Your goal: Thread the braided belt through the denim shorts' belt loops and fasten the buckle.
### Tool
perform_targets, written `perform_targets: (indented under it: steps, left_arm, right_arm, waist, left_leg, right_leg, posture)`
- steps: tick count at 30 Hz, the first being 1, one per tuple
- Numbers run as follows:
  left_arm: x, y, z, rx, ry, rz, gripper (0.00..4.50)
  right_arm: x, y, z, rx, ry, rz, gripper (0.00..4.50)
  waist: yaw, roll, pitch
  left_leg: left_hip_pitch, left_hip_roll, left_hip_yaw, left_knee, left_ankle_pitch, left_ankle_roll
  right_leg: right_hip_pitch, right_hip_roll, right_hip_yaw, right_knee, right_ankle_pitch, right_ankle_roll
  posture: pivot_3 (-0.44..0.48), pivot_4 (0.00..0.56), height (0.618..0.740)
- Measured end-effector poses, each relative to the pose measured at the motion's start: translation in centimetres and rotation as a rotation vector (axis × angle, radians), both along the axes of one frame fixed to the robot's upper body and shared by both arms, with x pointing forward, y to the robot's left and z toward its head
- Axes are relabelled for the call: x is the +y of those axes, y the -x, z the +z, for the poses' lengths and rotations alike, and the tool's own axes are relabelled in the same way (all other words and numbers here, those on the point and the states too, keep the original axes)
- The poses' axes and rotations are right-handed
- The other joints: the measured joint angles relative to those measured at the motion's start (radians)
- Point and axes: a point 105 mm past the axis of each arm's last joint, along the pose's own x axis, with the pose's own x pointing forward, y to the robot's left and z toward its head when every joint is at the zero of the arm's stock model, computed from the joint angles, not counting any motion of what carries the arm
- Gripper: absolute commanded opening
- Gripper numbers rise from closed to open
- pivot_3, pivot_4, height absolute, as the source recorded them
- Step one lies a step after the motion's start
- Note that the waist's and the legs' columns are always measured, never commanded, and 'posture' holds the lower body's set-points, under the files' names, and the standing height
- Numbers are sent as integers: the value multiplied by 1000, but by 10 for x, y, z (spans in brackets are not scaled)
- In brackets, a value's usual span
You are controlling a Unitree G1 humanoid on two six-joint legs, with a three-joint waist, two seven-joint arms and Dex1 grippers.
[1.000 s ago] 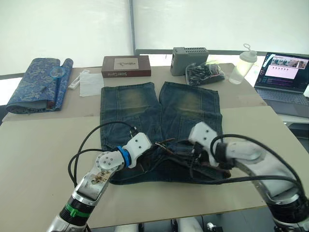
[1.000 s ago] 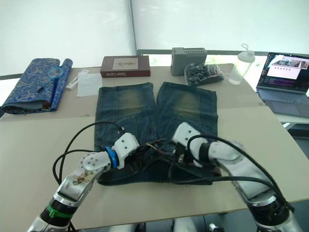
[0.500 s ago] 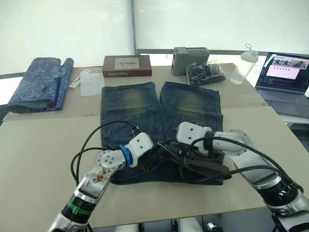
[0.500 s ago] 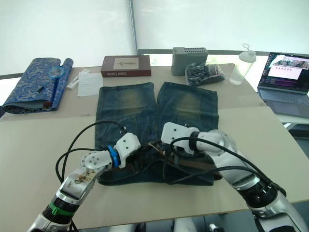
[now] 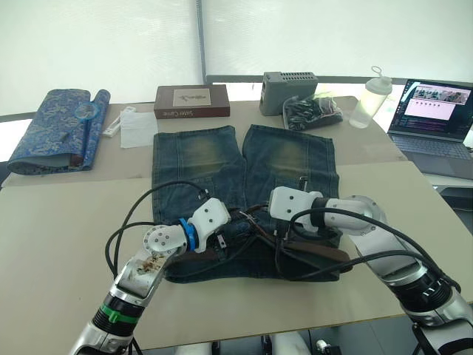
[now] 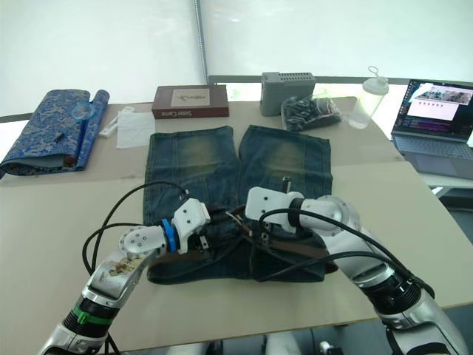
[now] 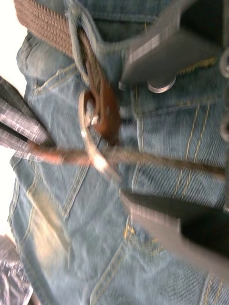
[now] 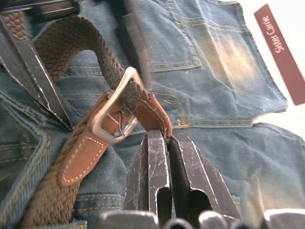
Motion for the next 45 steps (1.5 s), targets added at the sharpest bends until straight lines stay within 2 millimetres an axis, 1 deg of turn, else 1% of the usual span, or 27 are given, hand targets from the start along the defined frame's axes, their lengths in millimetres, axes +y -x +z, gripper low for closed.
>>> perform_targets:
  steps: [2,4,5,7,10,11,13,14,16,17,18,20,22,23,24,26,28,29,30,32,34,35,37,38,40,42,45]
  left_arm:
    - [7,4,6,53,47,4,4462]
    - [20,15,9,112,50,-20,4462]
    - [29,22,8,152,39,-31,3900]
    - [42,43,5,249,23,-77,3208]
    - [44,66,-1,345,0,-145,1735]
    - [43,68,-4,357,0,-147,1362]
    - [41,68,-9,370,-12,-139,463]
    - [42,67,-16,375,-32,-125,15]
    - [44,67,-31,395,-64,-91,15]
    - [46,67,-42,411,-83,-69,15]
    - [47,67,-47,414,-89,-59,15]
    - [46,66,-47,377,-98,-64,15]
    - [45,66,-45,382,-51,-65,15]
    - [41,63,-37,425,50,-61,15]
    - [34,53,-17,446,183,-72,15]
    - [29,33,24,388,304,-86,15]
    - [31,14,65,274,349,-63,15]
    - [31,7,77,233,336,-42,15]
    - [28,0,83,220,304,-27,260]
    - [21,-3,80,244,266,-28,803]
    - [12,-2,73,285,233,-37,1723]
    - [9,-4,73,285,225,-27,2197]
    - [7,-8,80,262,218,-8,3143]
    - [4,-7,82,254,214,-15,3627]
    - [-3,-2,84,233,188,-33,4428]
    - [-6,-1,81,214,143,-21,4428]
    - [-8,-1,80,203,133,-4,4428]
  right_arm:
    - [2,0,1,0,-13,1,0]
    - [1,-2,2,0,-23,-9,0]
    - [-2,-3,4,-4,-30,-22,0]
    - [-5,-6,8,-15,-47,-40,0]
    - [-7,-6,10,-5,-83,-49,0]
    - [-8,-6,12,-6,-94,-54,0]
    - [-11,-6,14,-9,-105,-60,0]
    - [-15,-5,14,-10,-108,-70,0]
    - [-22,-5,15,-18,-109,-85,0]
    - [-28,-6,18,-40,-108,-100,0]
    - [-33,-7,22,-68,-104,-110,0]
    - [-40,-7,33,-136,-96,-116,0]
    - [-41,-4,42,-198,-70,-74,0]
    - [-40,-1,45,-225,-48,-41,0]
    - [-36,2,49,-255,-28,0,0]
    - [-27,7,57,-300,-17,68,0]
    - [-18,11,60,-329,-2,128,0]
    - [-16,12,58,-335,7,150,0]
    - [-13,11,56,-339,17,167,0]
    - [-8,9,54,-337,30,195,0]
    - [-4,6,56,-354,46,217,0]
    - [-3,4,57,-360,62,222,0]
    - [-2,0,55,-356,81,223,0]
    - [-1,0,55,-360,83,226,0]
    - [2,-1,56,-366,87,234,0]
    - [3,-3,55,-365,100,234,0]
    - [2,-5,49,-345,122,233,0]
  waist:
    - [-3,0,0]
    - [-11,0,0]
    - [-13,0,0]
    - [-17,0,0]
    - [-12,1,0]
    - [-9,1,1]
    - [-4,1,1]
    - [-1,1,1]
    - [0,1,1]
    - [0,1,1]
    - [1,1,1]
    - [1,1,0]
    - [1,1,1]
    - [1,1,1]
    - [3,1,2]
    - [6,-1,4]
    - [2,-2,3]
    - [-1,-2,3]
    - [-5,-2,3]
    - [-13,-2,3]
    - [-17,-2,3]
    - [-17,-2,3]
    - [-16,-2,3]
    - [-15,-2,3]
    - [-15,-2,3]
    - [-15,-2,3]
    - [-13,-2,3]
  left_leg:
    - [0,0,0,0,0,0]
    - [0,0,0,-1,0,0]
    - [0,0,0,-1,0,0]
    - [0,0,0,-2,0,0]
    - [0,-1,0,-1,0,0]
    - [0,-1,0,-1,0,0]
    - [0,-1,0,1,0,0]
    - [1,-1,0,1,0,0]
    - [1,0,0,0,0,0]
    - [1,0,0,0,0,0]
    - [0,0,0,0,0,0]
    - [1,0,0,-1,0,0]
    - [1,1,0,-1,0,0]
    - [1,1,0,0,0,0]
    - [0,1,-1,2,0,0]
    - [-2,2,-4,6,1,-2]
    - [2,1,-4,6,1,-2]
    - [3,0,-2,5,1,-2]
    - [3,-1,-2,4,1,-1]
    - [2,-1,0,3,1,-1]
    - [0,-1,-1,3,1,-1]
    - [-1,-1,-1,3,1,-1]
    - [-1,0,-1,3,0,-1]
    - [-1,-1,-1,3,0,-1]
    - [-1,-1,-1,2,0,-1]
    - [-1,-1,-1,2,0,-1]
    - [-1,-1,-1,2,0,-1]
  right_leg:
    - [0,0,0,0,0,0]
    - [-1,0,0,1,0,0]
    - [-1,0,0,1,0,0]
    - [-1,0,0,1,0,0]
    - [0,-1,0,0,-1,0]
    - [0,-1,0,0,-1,0]
    - [1,-1,0,0,-1,0]
    - [1,-1,0,0,-1,0]
    - [1,-1,0,0,-1,0]
    - [0,0,0,0,-1,0]
    - [0,0,0,0,-1,0]
    - [0,0,0,0,-1,0]
    - [0,0,0,0,-1,-1]
    - [0,0,0,1,-1,-1]
    - [0,0,-1,1,-1,0]
    - [1,1,-4,2,-2,5]
    - [4,2,-3,2,-2,5]
    - [5,1,-1,2,-1,4]
    - [5,2,0,1,1,0]
    - [3,1,1,1,1,1]
    - [1,1,1,1,1,1]
    - [0,1,1,1,1,1]
    - [0,1,0,1,0,0]
    - [0,1,0,1,0,0]
    - [0,1,1,1,0,0]
    - [0,1,1,1,0,0]
    - [0,0,0,1,1,0]
  posture:
    - [0,150,740]
    - [0,150,740]
    - [0,150,740]
    - [0,150,740]
    - [0,150,740]
    - [0,150,740]
    - [0,150,740]
    - [0,150,740]
    - [0,150,740]
    - [0,150,740]
    - [0,150,740]
    - [0,150,740]
    - [0,150,740]
    - [0,150,740]
    - [0,150,740]
    - [0,150,740]
    - [0,150,740]
    - [0,150,740]
    - [0,150,740]
    - [0,150,740]
    - [0,150,740]
    - [0,150,740]
    - [0,150,740]
    - [0,150,740]
    - [0,150,740]
    - [0,150,740]
    - [0,150,740]
